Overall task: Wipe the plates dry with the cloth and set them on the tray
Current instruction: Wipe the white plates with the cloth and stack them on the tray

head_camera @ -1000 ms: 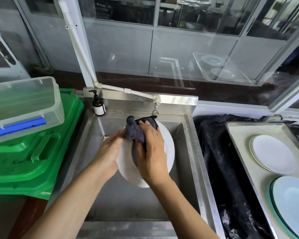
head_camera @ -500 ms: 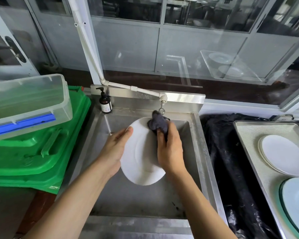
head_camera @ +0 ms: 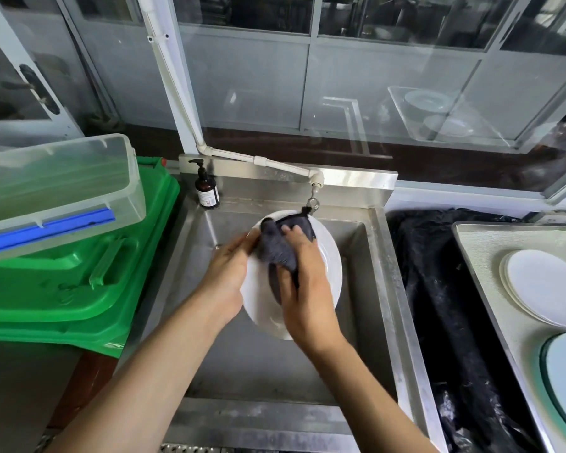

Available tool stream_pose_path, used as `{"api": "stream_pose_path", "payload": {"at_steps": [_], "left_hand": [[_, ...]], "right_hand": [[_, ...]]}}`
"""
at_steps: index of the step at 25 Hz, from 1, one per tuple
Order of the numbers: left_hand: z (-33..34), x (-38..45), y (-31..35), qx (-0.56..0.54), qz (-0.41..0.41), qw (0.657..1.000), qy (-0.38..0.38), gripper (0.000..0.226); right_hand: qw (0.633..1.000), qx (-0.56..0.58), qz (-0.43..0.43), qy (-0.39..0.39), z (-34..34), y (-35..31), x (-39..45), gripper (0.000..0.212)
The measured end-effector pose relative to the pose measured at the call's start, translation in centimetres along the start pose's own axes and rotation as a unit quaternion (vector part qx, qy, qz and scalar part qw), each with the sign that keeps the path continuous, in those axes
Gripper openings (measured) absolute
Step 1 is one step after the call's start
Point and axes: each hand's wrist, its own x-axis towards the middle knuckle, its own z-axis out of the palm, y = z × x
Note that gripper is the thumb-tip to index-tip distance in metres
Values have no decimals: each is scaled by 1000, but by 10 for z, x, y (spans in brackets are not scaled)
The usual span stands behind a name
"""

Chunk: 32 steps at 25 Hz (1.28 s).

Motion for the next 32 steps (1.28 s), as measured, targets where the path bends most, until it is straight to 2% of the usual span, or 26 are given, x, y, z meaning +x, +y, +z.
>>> {"api": "stream_pose_path", "payload": {"at_steps": [2, 6, 8, 9, 10, 11, 13, 15, 16, 18, 21, 26, 29, 32], "left_hand": [[0, 2, 3, -59, -38, 997, 6, 49], [-1, -2, 11, -31, -16, 998, 54, 16], [1, -3, 15, -61, -35, 996, 59, 20], [0, -3, 17, -75, -44, 995, 53, 28], [-1, -2, 19, -83, -47, 995, 42, 35], [-3, -2, 21, -77, -48, 995, 32, 38], [-8, -3, 22, -57, -52, 997, 20, 38], [-9, -6, 19, -49, -60, 997, -7, 39], [-8, -7, 17, -43, -64, 997, -18, 38], [-5, -9, 12, -39, -61, 997, -20, 31], [2, -10, 4, -45, -46, 998, 5, 19], [1, 7, 3, -54, -33, 996, 57, 15], [-2, 13, -1, -54, -46, 995, 73, 18], [4, 10, -9, -52, -60, 995, 57, 21]], "right_hand": [[999, -19, -29, -30, 9, 0, -21, 45], [988, -79, -119, -57, 13, 9, -66, 44], [992, -66, -105, -27, 14, 21, -85, 42], [999, -12, -53, 9, 15, 26, -92, 42], [995, 71, 35, 54, 14, 27, -96, 43], [978, 131, 125, 104, 12, 27, -96, 44], [951, 115, 221, 181, 2, 28, -79, 35], [943, 70, 243, 217, -13, 35, -51, 20], [945, 54, 240, 213, -23, 37, -34, 21], [968, 11, 200, 150, -35, 36, -3, 33], [995, -63, 63, 47, -34, 30, 17, 39], [997, -62, -35, -41, -10, 27, -36, 50], [996, -46, -46, -60, -6, 26, -55, 51], [999, -25, 17, -22, -7, 21, -16, 45]]}}
